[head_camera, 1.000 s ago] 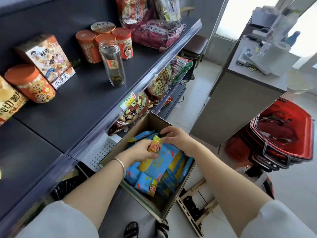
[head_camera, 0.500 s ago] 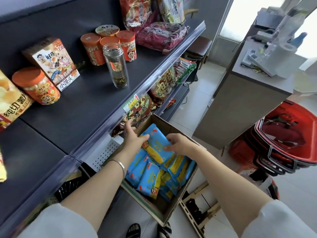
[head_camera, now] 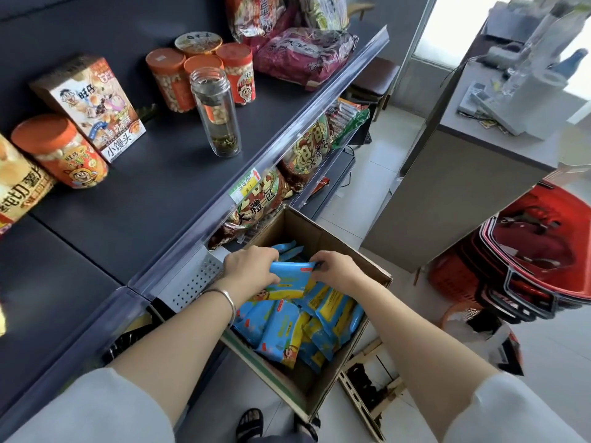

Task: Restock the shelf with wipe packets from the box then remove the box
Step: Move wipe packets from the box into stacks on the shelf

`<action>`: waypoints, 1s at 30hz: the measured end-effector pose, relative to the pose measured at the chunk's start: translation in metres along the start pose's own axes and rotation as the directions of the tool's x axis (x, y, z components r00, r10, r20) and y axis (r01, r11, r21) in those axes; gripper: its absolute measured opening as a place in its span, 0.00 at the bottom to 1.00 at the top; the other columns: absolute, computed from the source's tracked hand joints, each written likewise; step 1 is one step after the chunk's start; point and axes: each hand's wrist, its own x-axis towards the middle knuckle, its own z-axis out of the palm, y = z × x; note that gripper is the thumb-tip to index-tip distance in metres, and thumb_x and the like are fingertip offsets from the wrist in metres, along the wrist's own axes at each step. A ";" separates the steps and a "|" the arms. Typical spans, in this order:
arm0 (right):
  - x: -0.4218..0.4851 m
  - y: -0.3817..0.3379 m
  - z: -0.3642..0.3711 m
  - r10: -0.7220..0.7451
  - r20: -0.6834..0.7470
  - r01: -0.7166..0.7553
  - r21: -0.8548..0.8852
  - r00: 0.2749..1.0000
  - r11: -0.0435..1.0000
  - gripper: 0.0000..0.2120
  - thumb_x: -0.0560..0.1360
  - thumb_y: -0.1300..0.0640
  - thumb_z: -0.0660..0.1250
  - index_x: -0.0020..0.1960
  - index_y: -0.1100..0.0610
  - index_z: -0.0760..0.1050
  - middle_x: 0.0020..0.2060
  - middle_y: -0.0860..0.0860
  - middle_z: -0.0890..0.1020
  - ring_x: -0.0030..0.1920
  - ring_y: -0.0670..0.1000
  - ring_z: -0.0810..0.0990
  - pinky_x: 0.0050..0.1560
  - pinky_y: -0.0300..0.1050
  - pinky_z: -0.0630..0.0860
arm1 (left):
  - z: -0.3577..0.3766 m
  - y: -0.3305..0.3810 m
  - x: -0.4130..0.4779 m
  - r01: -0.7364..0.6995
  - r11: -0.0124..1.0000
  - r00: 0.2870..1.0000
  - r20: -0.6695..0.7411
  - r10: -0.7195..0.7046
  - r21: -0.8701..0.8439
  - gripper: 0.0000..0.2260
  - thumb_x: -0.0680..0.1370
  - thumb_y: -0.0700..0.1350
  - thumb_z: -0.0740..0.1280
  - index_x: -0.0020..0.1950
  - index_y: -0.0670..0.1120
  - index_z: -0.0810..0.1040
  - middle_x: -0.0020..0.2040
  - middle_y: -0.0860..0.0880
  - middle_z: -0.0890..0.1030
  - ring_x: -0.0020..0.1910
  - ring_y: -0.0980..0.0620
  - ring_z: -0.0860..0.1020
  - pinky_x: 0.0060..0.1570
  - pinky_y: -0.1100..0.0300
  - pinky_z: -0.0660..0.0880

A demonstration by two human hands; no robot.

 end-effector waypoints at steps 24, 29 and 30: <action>-0.018 -0.019 0.010 0.328 -0.056 -0.332 -0.214 0.943 0.919 0.14 0.75 0.63 0.57 0.59 0.57 0.72 0.57 0.56 0.75 0.56 0.60 0.77 0.51 0.50 0.77 | -0.033 -0.022 -0.013 0.011 0.997 0.998 -0.067 -0.016 -0.081 0.11 0.74 0.58 0.67 0.47 0.52 0.71 0.48 0.52 0.79 0.50 0.48 0.78 0.41 0.58 0.67; -0.036 -0.061 -0.026 0.069 -0.054 -0.073 -0.071 0.996 0.995 0.26 0.71 0.68 0.54 0.58 0.42 0.70 0.49 0.55 0.78 0.33 0.55 0.80 0.34 0.48 0.77 | -0.083 -0.033 -0.030 0.009 0.997 0.984 -0.175 -0.022 -0.075 0.10 0.74 0.56 0.67 0.50 0.52 0.73 0.51 0.50 0.79 0.53 0.46 0.77 0.44 0.58 0.68; -0.040 -0.070 -0.032 0.025 -0.057 -0.027 -0.030 0.998 0.999 0.29 0.71 0.70 0.53 0.62 0.42 0.67 0.49 0.55 0.77 0.29 0.53 0.78 0.31 0.48 0.76 | -0.092 -0.036 -0.034 0.011 0.997 0.980 -0.200 -0.026 -0.073 0.10 0.75 0.56 0.67 0.50 0.51 0.73 0.51 0.49 0.79 0.53 0.46 0.78 0.44 0.58 0.68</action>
